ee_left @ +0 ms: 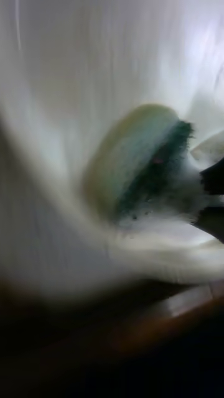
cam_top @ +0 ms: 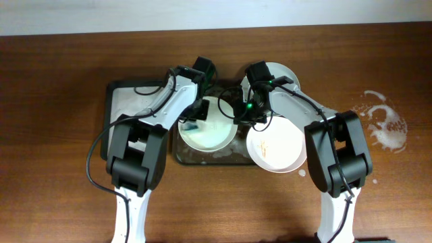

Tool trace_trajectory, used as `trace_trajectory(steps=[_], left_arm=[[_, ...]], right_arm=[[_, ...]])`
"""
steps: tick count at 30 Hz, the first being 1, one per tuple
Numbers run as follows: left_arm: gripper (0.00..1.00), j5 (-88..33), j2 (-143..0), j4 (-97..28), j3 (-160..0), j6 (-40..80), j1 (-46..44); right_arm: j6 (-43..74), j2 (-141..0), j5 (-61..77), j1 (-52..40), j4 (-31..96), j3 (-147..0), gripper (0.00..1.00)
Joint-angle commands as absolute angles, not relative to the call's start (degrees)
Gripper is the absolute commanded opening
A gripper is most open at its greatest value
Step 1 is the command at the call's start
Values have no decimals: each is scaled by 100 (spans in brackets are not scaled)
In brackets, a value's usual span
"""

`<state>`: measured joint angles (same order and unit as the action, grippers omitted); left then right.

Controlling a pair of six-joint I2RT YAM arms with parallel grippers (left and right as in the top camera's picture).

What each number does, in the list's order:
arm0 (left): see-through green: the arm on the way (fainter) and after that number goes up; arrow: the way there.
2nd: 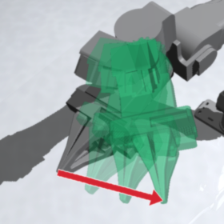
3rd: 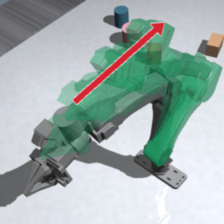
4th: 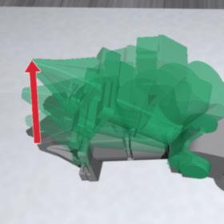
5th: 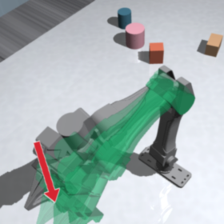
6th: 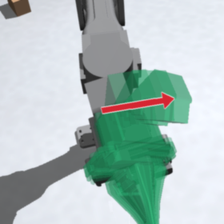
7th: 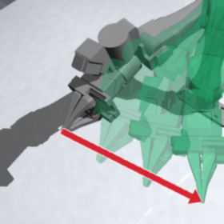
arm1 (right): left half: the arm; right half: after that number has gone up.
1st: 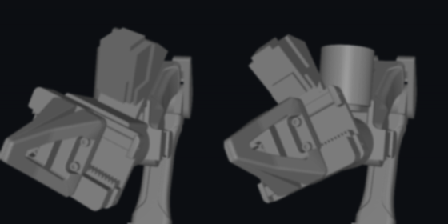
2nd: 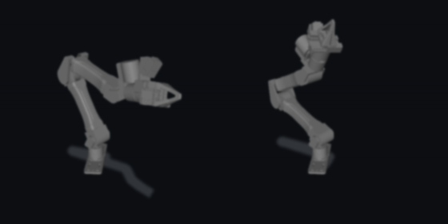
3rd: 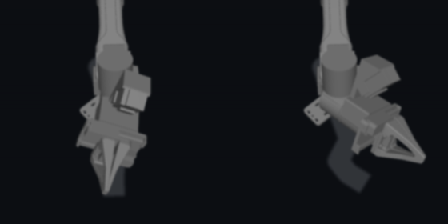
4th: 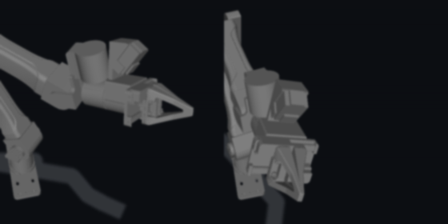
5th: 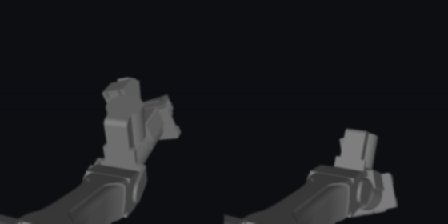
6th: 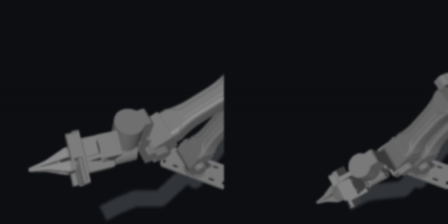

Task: Clean dirty plates on tray and stack at the side
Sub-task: 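Scrub inside the white bowl with the sponge in left gripper, then lift the white bowl up with the right gripper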

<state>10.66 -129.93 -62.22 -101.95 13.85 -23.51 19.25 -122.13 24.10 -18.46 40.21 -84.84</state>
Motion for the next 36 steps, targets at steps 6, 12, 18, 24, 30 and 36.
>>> trace_trajectory(steps=[6,12,18,24,30,36], left_arm=[[1,2528,-13391,-6963,-10997,2043,-2366],[1,2526,-13391,-7964,-12407,2187,-2499],[0,2045,-13391,-8429,-13150,2185,-2497],[0,1815,-13391,-8493,-13152,2182,-2493],[1,1789,-13391,-8486,-13152,2185,-2421],[1,1385,-13391,-8447,-13150,2185,-2259]], right_arm=[[1872,-12274,2401,-1837,4023,-8479,4],[1872,-12274,2401,-1835,4018,-8479,4],[1872,-12274,2401,-1835,4018,-8482,4],[1649,-11998,2375,-1835,4027,-8656,4],[1634,-10881,1072,-1835,4327,-8661,4],[1664,-9815,-672,-1835,4733,-8661,4]])
